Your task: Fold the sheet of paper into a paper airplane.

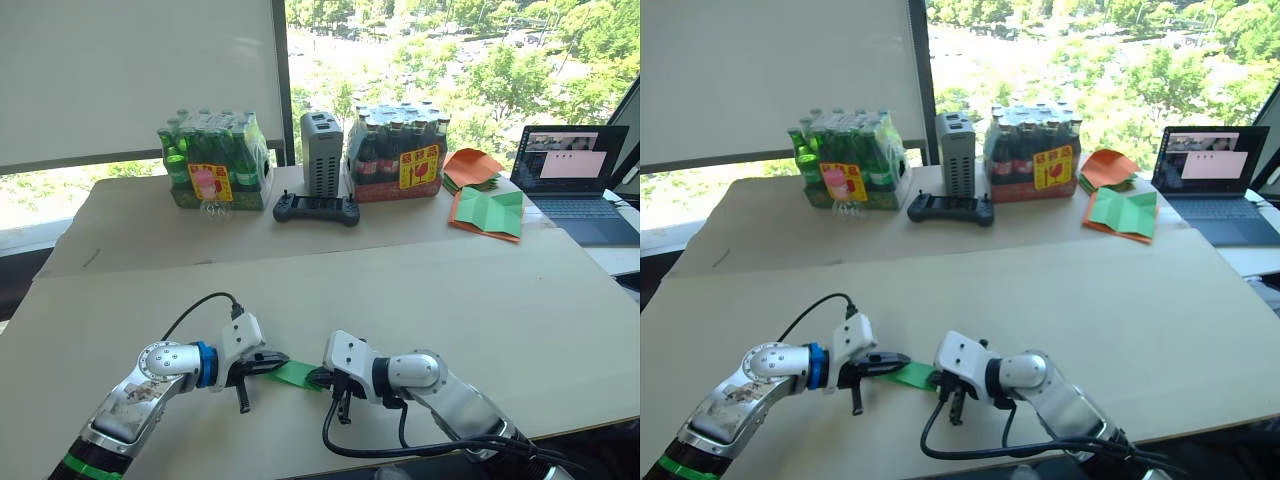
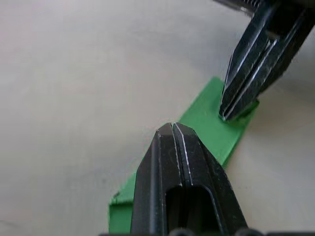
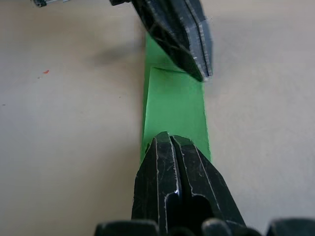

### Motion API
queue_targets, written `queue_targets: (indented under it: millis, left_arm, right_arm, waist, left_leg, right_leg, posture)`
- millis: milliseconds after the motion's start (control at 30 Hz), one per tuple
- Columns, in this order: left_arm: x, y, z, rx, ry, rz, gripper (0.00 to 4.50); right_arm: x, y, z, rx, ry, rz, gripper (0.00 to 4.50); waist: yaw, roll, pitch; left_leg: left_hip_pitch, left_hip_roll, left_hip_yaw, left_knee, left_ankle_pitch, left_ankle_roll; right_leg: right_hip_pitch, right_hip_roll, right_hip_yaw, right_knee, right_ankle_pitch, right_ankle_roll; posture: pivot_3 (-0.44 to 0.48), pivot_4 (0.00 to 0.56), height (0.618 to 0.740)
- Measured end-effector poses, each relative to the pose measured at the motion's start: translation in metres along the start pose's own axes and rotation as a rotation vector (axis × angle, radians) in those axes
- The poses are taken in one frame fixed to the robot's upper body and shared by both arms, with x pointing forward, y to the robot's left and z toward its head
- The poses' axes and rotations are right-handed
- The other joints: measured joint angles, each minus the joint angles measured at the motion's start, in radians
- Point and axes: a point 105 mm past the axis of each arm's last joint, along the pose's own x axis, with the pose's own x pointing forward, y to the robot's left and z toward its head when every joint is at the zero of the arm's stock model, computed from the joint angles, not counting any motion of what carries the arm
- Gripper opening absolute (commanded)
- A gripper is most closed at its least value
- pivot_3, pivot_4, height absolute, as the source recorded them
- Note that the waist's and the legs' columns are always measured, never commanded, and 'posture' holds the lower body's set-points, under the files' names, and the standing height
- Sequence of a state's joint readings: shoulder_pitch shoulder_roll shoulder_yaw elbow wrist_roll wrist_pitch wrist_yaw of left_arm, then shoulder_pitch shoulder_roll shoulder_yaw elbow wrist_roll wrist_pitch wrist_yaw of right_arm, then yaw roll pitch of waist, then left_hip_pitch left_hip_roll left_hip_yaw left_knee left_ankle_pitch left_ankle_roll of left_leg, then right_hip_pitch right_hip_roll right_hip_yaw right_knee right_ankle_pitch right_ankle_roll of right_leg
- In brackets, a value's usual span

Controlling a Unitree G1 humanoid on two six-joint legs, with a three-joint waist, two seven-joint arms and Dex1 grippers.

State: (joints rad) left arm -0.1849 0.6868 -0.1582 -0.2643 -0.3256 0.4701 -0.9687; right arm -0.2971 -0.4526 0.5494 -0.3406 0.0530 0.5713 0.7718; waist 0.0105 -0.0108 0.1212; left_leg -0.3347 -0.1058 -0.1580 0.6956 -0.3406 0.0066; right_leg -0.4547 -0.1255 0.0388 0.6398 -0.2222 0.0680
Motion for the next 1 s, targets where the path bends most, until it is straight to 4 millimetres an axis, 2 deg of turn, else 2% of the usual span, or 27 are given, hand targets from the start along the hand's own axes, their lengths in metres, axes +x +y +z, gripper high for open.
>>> queue_targets:
  millis: [100, 367, 600, 833, 1000]
  left_arm:
    - [0.005, 0.003, 0.008, 0.016, -0.014, -0.028, 0.0]
    - [0.016, -0.008, -0.016, 0.003, 0.057, -0.117, 0.0]
    - [0.015, -0.005, -0.019, 0.099, 0.081, -0.133, 0.0]
    - [0.013, 0.0, -0.025, 0.1, 0.084, -0.137, 0.0]
    - [0.007, 0.002, -0.034, 0.087, 0.099, -0.129, 0.0]
  right_arm:
    - [0.003, 0.001, 0.002, 0.005, -0.007, -0.001, 0.05]
    - [0.005, 0.001, 0.003, 0.009, -0.008, -0.006, 0.05]
    - [0.006, 0.0, 0.003, 0.021, 0.001, -0.01, 0.05]
    - [0.006, 0.0, 0.002, 0.025, 0.006, -0.009, 0.05]
    - [0.007, 0.002, 0.002, 0.025, 0.008, -0.004, 0.05]
  waist:
    - [-0.006, 0.0, 0.0]
    - [-0.014, 0.0, 0.0]
    - [-0.014, 0.0, -0.001]
    - [-0.015, 0.0, -0.007]
    - [-0.017, 0.0, -0.009]
  left_leg:
    - [0.0, 0.0, 0.0, 0.0, 0.0, 0.0]
    - [0.0, 0.0, 0.0, 0.0, 0.0, 0.0]
    - [0.001, 0.0, 0.0, 0.0, 0.0, 0.0]
    - [0.003, 0.0, 0.0, -0.001, 0.0, 0.0]
    - [0.013, 0.001, 0.0, -0.004, -0.001, 0.001]
  right_leg:
    - [0.0, 0.0, 0.0, 0.0, 0.0, 0.0]
    - [-0.001, 0.0, 0.0, 0.0, 0.0, 0.0]
    - [0.0, 0.0, 0.0, 0.001, 0.0, 0.0]
    - [0.002, 0.0, 0.0, 0.001, 0.0, 0.0]
    - [0.012, 0.001, 0.0, -0.002, 0.0, 0.0]
  posture:
    - [0.0, 0.15, 0.717]
    - [0.0, 0.15, 0.717]
    - [0.0, 0.15, 0.717]
    - [0.0, 0.15, 0.717]
    - [0.0, 0.15, 0.717]
